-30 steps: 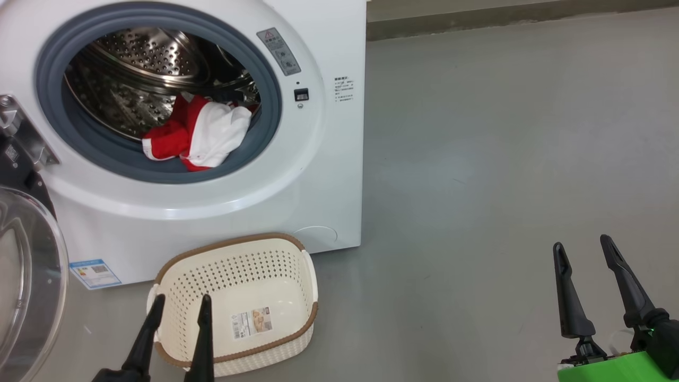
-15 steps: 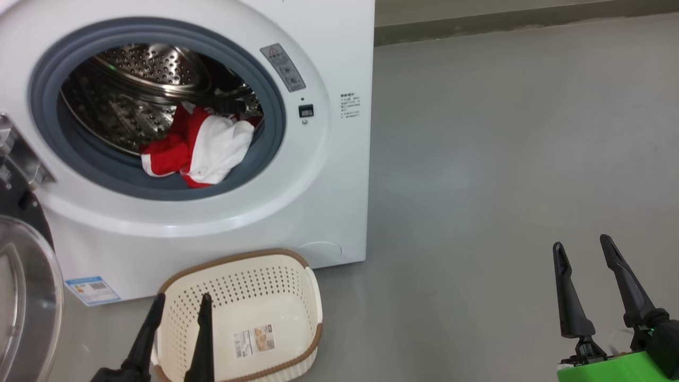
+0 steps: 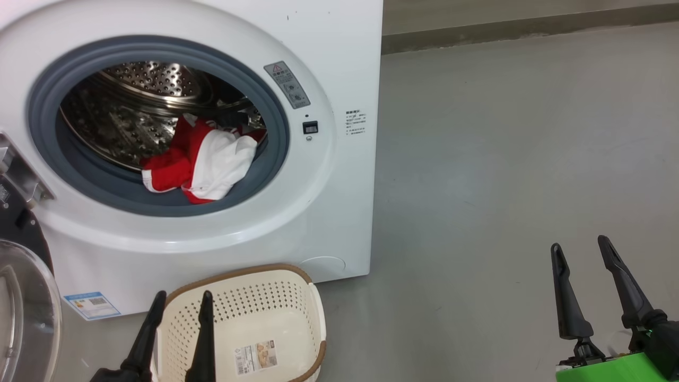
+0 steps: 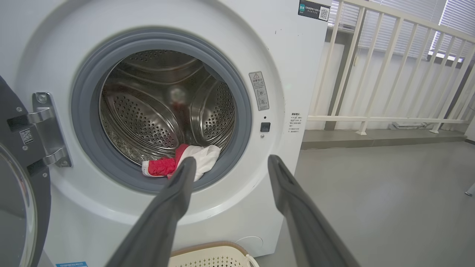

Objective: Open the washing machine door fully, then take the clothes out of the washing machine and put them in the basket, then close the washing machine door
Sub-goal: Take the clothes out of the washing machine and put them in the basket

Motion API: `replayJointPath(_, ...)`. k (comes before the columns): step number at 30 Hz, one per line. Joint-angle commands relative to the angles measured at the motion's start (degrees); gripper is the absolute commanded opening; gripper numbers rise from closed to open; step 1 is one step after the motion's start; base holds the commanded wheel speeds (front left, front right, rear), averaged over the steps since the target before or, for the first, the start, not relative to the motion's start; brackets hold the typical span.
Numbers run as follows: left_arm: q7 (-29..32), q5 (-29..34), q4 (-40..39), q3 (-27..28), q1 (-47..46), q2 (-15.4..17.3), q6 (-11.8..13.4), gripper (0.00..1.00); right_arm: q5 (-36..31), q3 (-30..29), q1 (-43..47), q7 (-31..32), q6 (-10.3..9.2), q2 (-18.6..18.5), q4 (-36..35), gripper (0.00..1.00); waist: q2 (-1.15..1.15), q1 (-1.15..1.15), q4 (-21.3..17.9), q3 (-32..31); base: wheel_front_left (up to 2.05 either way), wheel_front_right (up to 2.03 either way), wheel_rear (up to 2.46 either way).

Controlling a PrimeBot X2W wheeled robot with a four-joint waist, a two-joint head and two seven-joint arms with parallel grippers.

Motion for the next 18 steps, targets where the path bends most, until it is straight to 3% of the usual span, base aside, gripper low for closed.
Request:
replayJointPath(1, -0.55, 0.22, -1.72, 1.83, -1.50, 0.14, 0.45, 1.00, 0.19, 1.68, -0.48, -0.37, 0.35, -0.86, -1.48, 1.00, 0.00, 0.00, 0.02, -0.14, 0.00, 0.00, 0.00)
replayJointPath(18, -0.59, 0.76, -2.32, 0.36, -2.16, 0.86, 0.42, 1.00, 0.41, 2.63, -0.06, -0.37, 0.35, -0.86, -1.63, 1.00, 0.00, 0.00, 1.63, 0.96, 0.00, 0.00, 0.00)
